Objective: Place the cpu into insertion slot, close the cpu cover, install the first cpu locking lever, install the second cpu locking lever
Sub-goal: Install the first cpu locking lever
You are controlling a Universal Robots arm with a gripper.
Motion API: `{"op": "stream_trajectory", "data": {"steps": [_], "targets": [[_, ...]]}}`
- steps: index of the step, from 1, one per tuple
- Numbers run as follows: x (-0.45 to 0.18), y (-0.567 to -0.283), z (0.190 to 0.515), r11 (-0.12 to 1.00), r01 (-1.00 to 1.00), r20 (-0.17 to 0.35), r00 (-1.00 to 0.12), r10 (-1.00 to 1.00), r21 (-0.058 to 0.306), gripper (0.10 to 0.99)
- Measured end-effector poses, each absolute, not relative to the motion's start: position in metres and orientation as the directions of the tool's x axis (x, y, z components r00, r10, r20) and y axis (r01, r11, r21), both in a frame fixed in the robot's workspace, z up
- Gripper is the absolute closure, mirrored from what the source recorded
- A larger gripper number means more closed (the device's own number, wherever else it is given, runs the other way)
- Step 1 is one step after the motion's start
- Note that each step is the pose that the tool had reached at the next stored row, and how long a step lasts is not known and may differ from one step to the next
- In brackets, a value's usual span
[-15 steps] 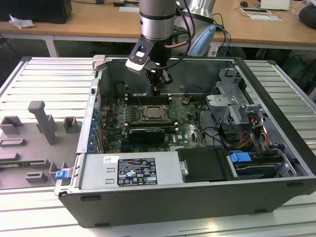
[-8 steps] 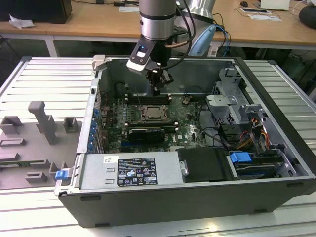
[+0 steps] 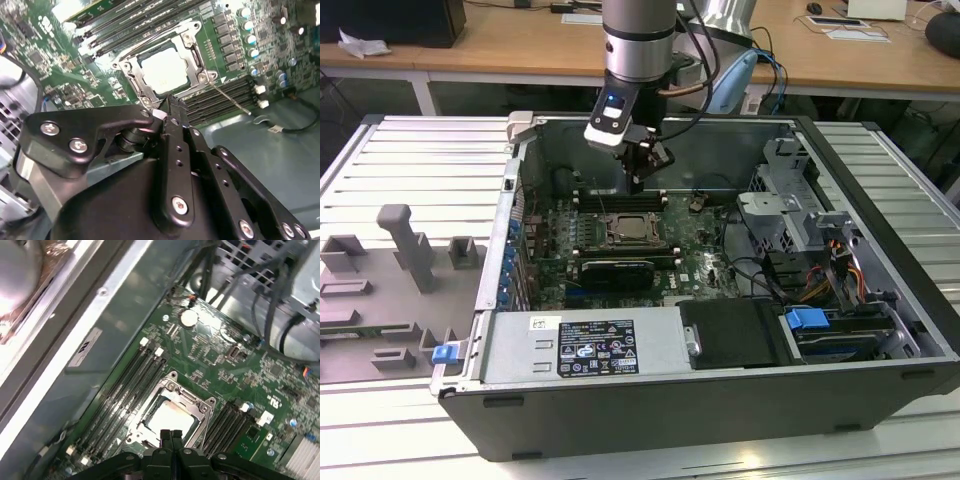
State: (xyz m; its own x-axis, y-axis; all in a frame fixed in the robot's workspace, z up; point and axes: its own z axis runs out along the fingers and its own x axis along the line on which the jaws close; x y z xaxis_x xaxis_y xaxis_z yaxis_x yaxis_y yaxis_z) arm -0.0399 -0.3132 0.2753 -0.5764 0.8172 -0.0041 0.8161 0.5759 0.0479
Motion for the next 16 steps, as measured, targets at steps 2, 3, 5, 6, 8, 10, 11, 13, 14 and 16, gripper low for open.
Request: {"op": "stream_trajectory", "data": {"steps": [2,3,5,6,8,10,11,13,14,16], "targets": [[-0.0399,-0.3132,0.2753,0.612,0.789,-0.004,-0.613,0.790,0.048,0.984],[-0.0399,-0.3132,0.2753,0.623,0.781,-0.004,-0.623,0.782,0.048,0.984],[-0.0399,-0.3132,0.2753,0.643,0.764,-0.004,-0.644,0.765,0.048,0.984],[-0.0399,-0.3132,0.2753,0.653,0.756,-0.004,-0.653,0.757,0.048,0.984],[-0.0399,-0.3132,0.2753,0.666,0.745,-0.004,-0.666,0.746,0.048,0.984],[-0.0399,-0.3132,0.2753,0.677,0.735,-0.004,-0.677,0.736,0.048,0.984],[-0.0399,-0.3132,0.2753,0.682,0.730,-0.004,-0.683,0.730,0.048,0.984],[-0.0399,-0.3132,0.2754,0.692,0.720,-0.004,-0.693,0.721,0.048,0.984],[-0.0399,-0.3132,0.2753,0.701,0.711,-0.004,-0.702,0.712,0.048,0.984],[-0.0399,-0.3132,0.2753,0.713,0.700,-0.004,-0.713,0.701,0.048,0.984]]}}
